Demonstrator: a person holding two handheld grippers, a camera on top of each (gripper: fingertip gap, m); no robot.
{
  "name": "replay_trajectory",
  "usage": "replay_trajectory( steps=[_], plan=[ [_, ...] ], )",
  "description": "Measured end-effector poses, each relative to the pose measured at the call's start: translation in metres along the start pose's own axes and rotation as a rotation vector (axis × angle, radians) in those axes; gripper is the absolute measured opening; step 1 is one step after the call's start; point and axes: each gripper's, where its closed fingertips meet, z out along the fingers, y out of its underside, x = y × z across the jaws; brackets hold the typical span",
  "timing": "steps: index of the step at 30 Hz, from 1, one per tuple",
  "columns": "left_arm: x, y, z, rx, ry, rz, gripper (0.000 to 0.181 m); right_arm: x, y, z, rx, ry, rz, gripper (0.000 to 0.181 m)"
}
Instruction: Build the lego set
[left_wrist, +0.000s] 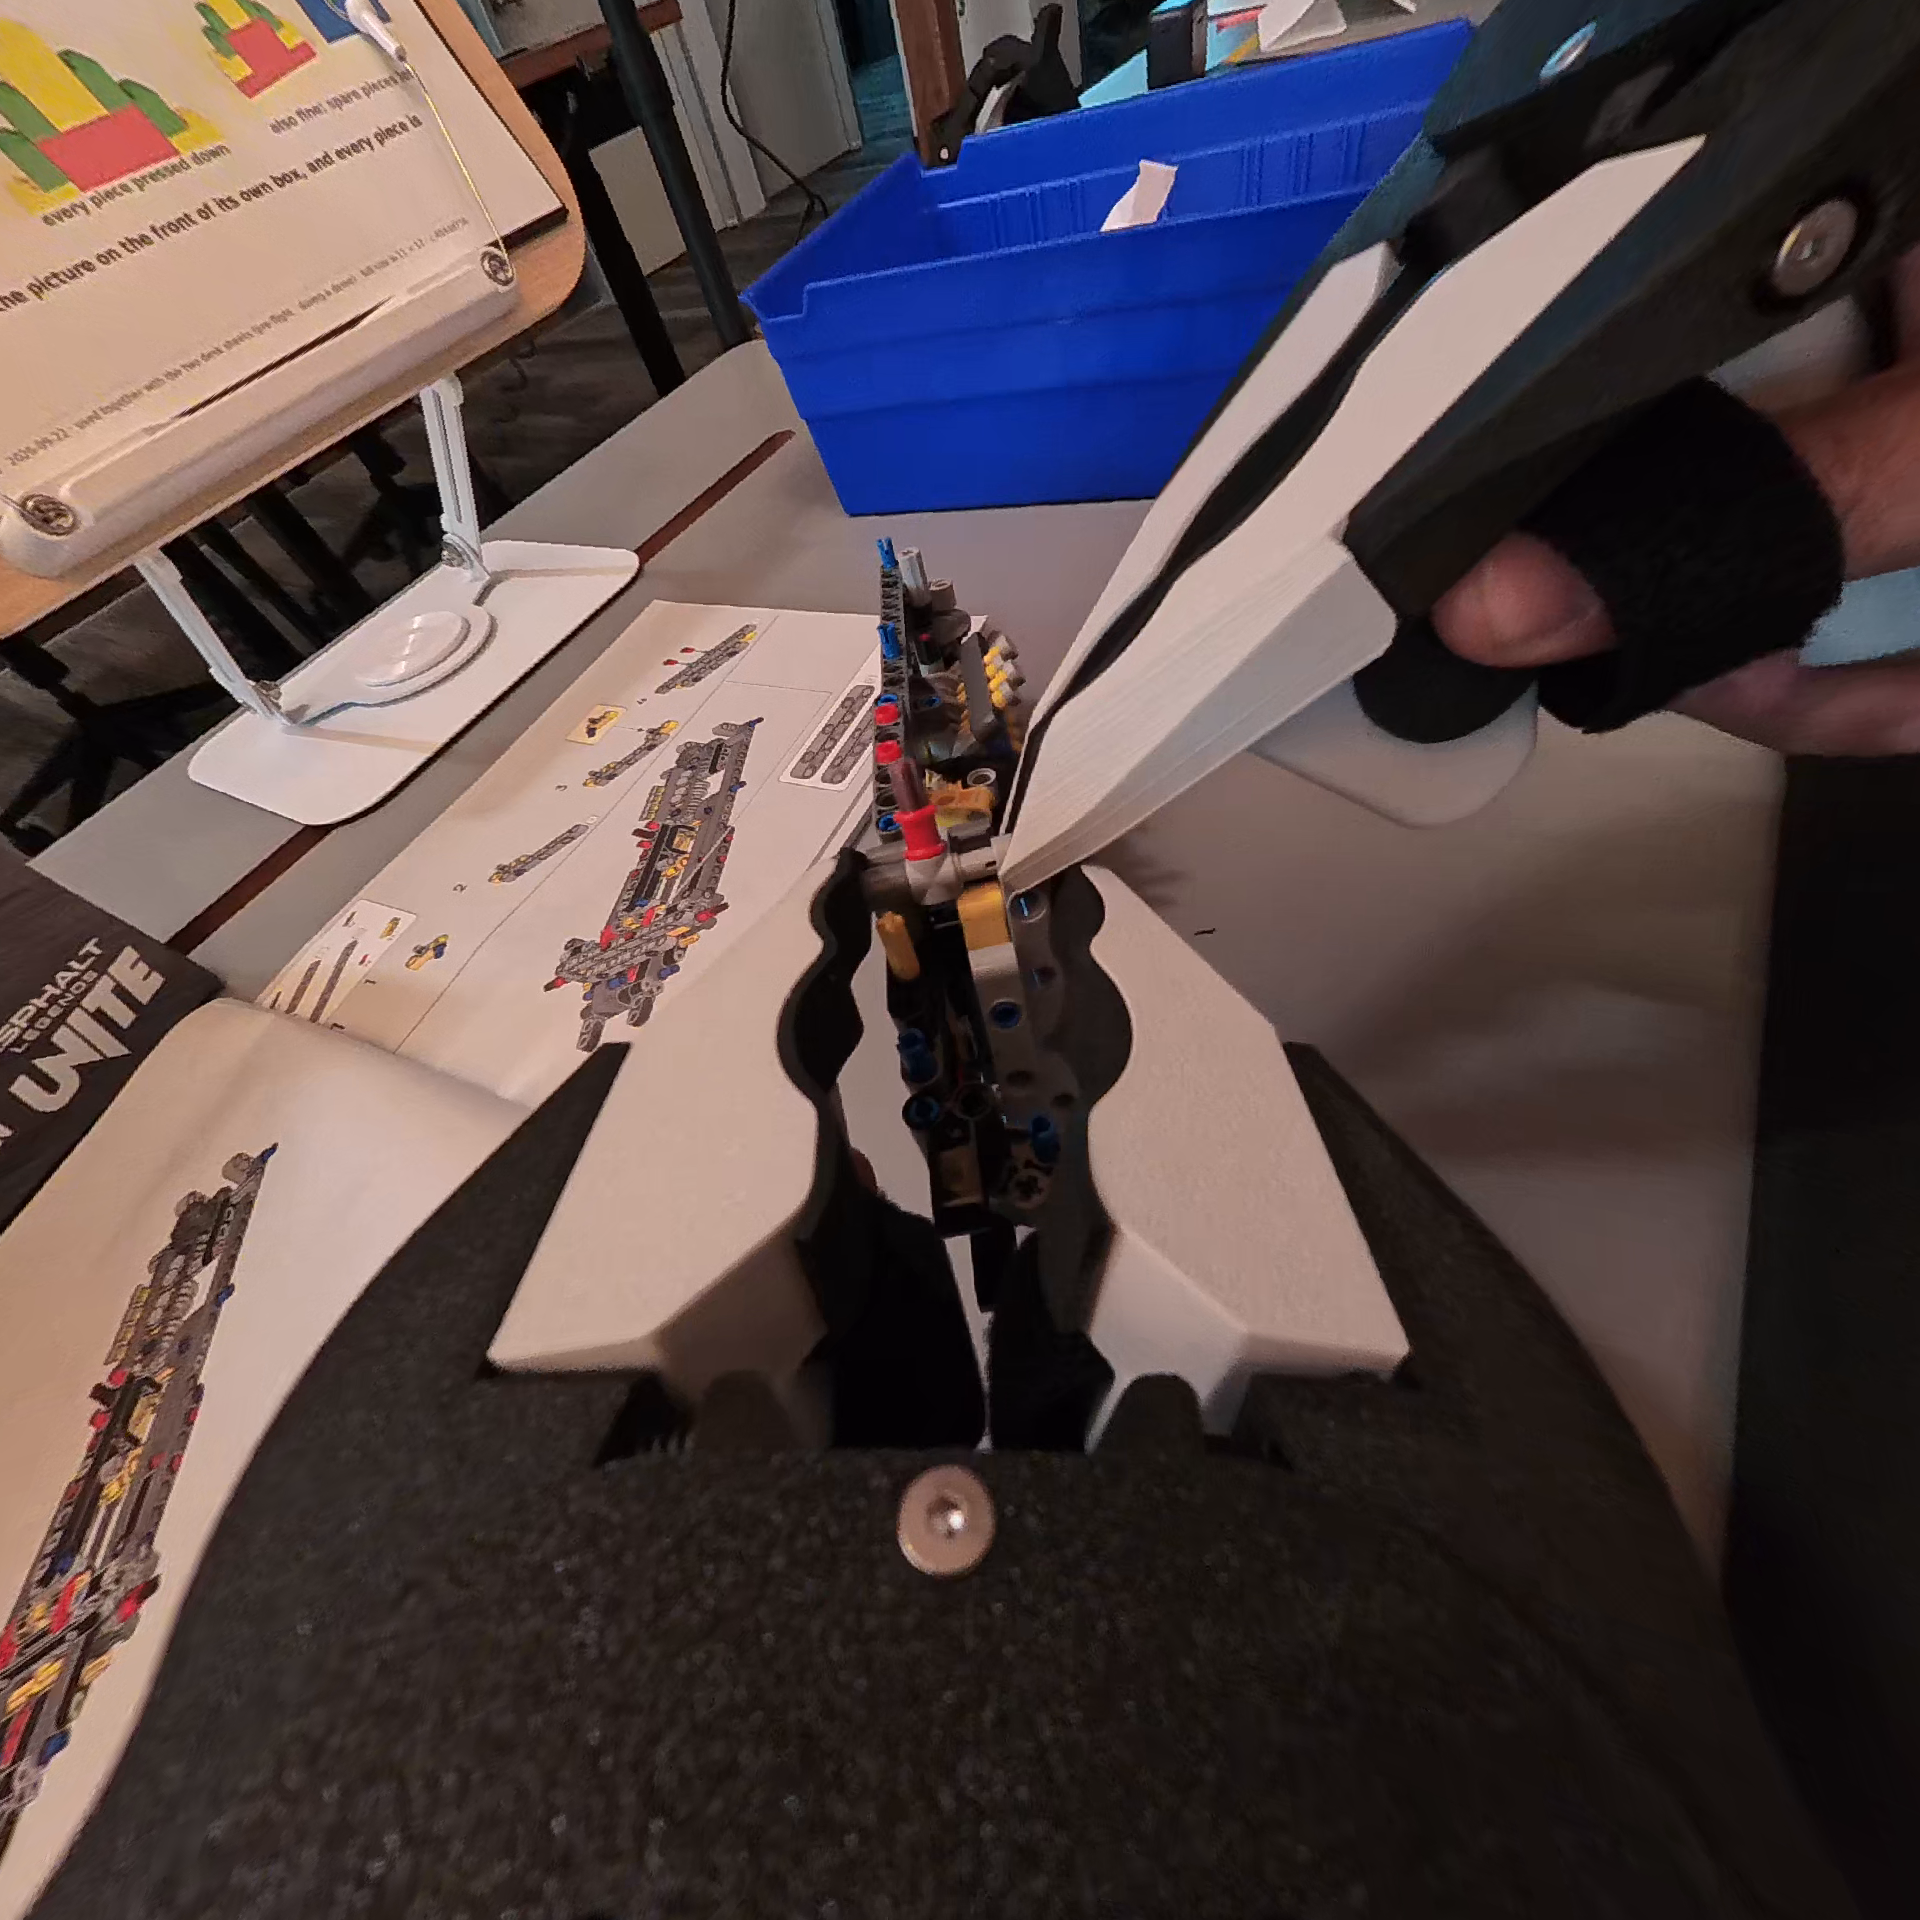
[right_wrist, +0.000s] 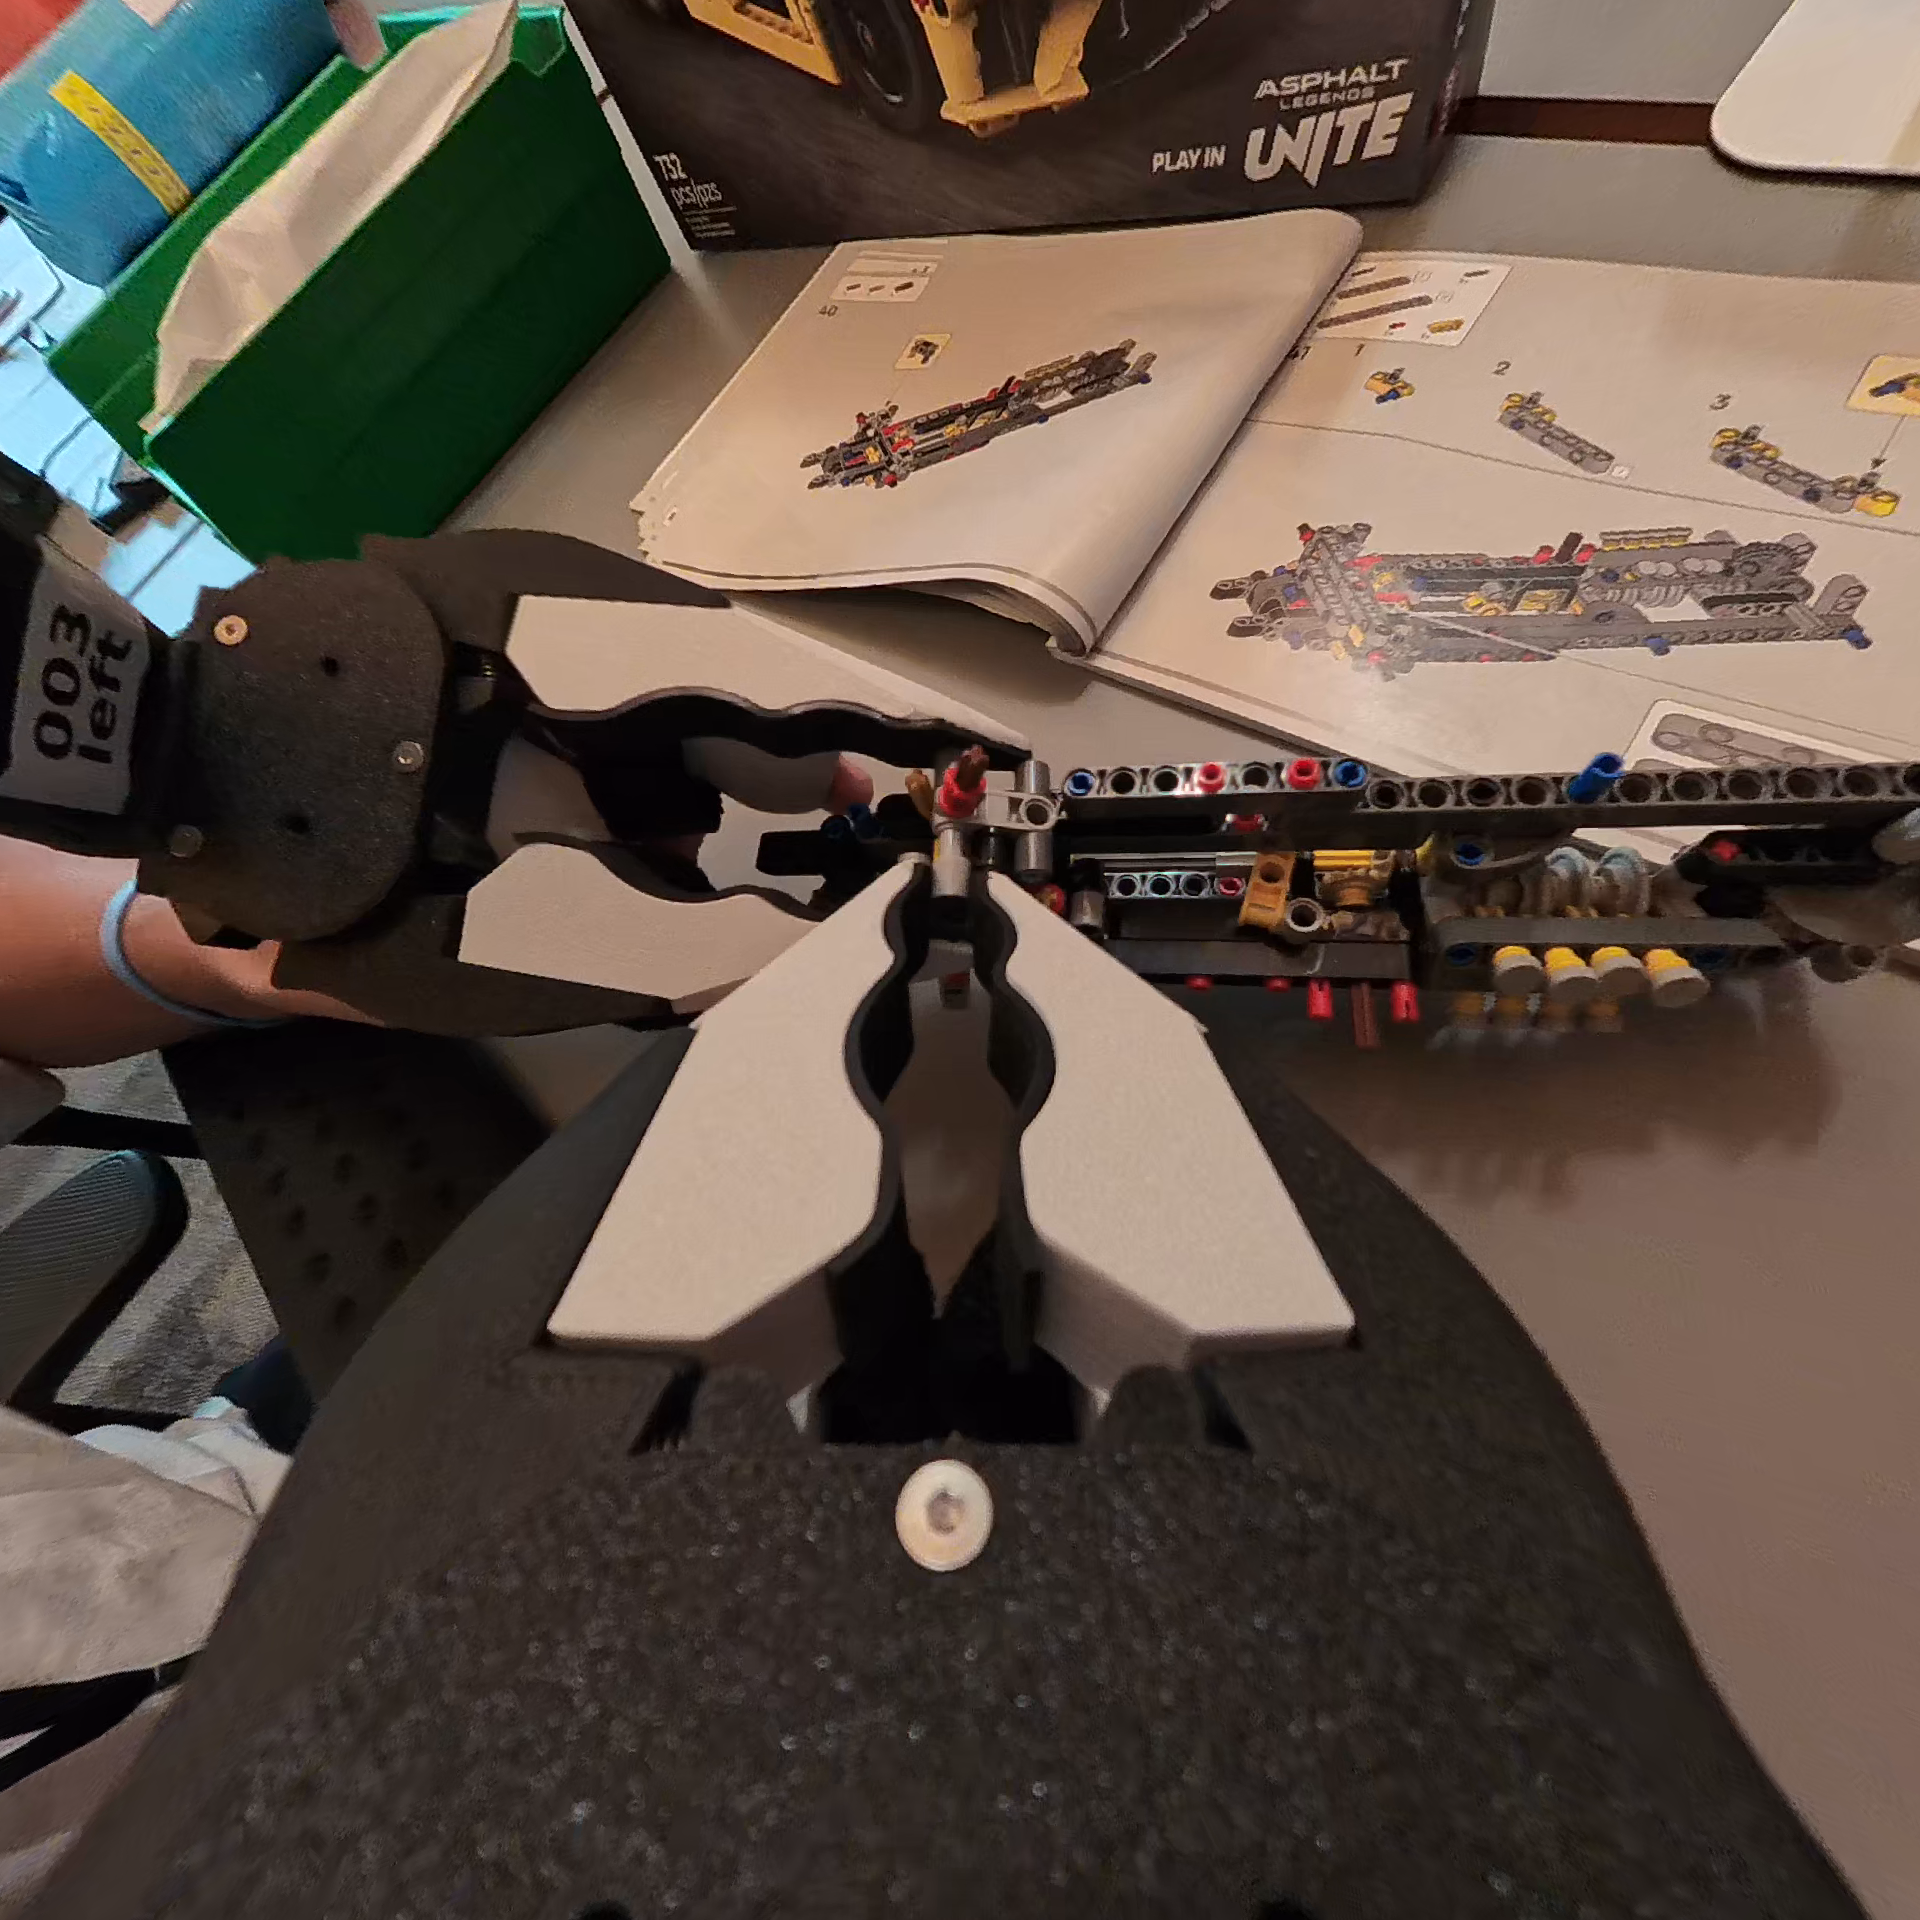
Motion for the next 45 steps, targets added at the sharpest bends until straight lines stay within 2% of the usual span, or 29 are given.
replay_trajectory(
  steps=[6,11,14,16,18,24,28,30,36,39,45],
  plan=[
    [0.001,-0.001,0.0,0.005,-0.014,0.01,0.032,0.001,0.0,-0.002,-0.019,0.056,-0.062,0.005],
    [0.006,-0.003,0.001,0.015,0.015,-0.008,0.031,0.0,0.001,-0.009,-0.017,-0.022,-0.045,0.007],
    [-0.001,0.0,0.0,0.007,0.013,-0.049,0.031,0.008,-0.013,-0.033,0.097,-0.074,-0.055,0.008],
    [-0.01,0.004,0.0,0.003,0.025,-0.128,0.032,0.017,-0.015,-0.039,0.153,-0.078,-0.073,0.02],
    [-0.018,0.008,0.0,-0.004,0.055,-0.204,0.032,0.018,-0.001,-0.029,0.124,-0.076,-0.108,0.022],
    [-0.04,0.027,-0.006,-0.031,0.178,-0.502,0.032,0.012,0.058,0.023,-0.136,-0.015,-0.148,0.029],
    [-0.047,0.042,-0.013,-0.04,0.26,-0.703,0.032,-0.002,0.065,0.037,-0.157,-0.056,-0.115,0.028],
    [-0.047,0.047,-0.015,-0.038,0.28,-0.757,0.032,-0.007,0.064,0.043,-0.148,-0.014,-0.14,0.025],
    [-0.045,0.046,-0.017,-0.037,0.274,-0.753,0.033,-0.016,0.054,0.051,-0.112,0.112,-0.243,0.024],
    [-0.041,0.044,-0.017,-0.046,0.275,-0.733,0.032,-0.012,0.051,0.055,-0.107,0.19,-0.314,0.016],
    [-0.039,0.045,-0.018,-0.058,0.279,-0.703,0.033,-0.009,0.057,0.058,-0.192,0.242,-0.395,0.01]
  ],
)
